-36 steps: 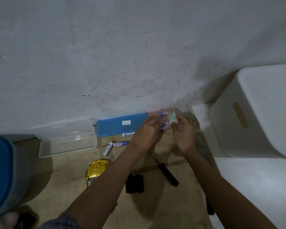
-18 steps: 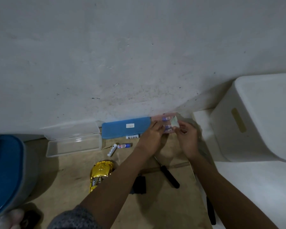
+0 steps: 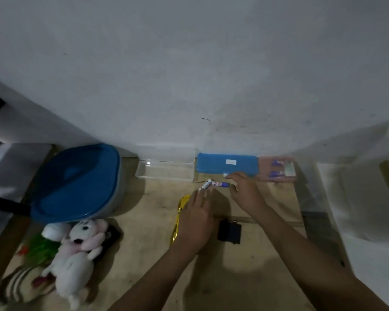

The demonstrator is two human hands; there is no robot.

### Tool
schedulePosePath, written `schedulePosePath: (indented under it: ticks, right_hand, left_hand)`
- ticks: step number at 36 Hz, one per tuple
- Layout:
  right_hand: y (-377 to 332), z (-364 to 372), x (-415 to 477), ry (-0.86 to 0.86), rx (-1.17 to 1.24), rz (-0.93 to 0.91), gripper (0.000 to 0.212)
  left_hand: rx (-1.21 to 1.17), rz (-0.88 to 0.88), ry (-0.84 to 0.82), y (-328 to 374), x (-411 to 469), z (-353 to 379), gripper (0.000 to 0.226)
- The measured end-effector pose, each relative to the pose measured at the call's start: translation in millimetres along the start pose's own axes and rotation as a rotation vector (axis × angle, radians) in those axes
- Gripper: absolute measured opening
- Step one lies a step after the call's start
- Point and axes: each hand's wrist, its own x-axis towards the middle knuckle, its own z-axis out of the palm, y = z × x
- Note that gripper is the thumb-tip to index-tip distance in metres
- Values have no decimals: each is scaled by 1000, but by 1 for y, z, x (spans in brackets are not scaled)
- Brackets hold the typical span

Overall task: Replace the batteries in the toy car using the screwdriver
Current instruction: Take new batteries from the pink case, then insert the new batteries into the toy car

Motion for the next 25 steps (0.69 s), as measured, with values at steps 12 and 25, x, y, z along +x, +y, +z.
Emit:
schedulePosePath:
  ticks: [12, 25]
  right_hand:
    - [-9, 36, 3, -6, -106, 47, 33]
    - [-19, 29, -25, 195, 10, 118, 23]
  left_hand:
    - [172, -288, -222, -6, -49, 9, 91]
    - [-121, -307, -282, -39, -34, -22, 85]
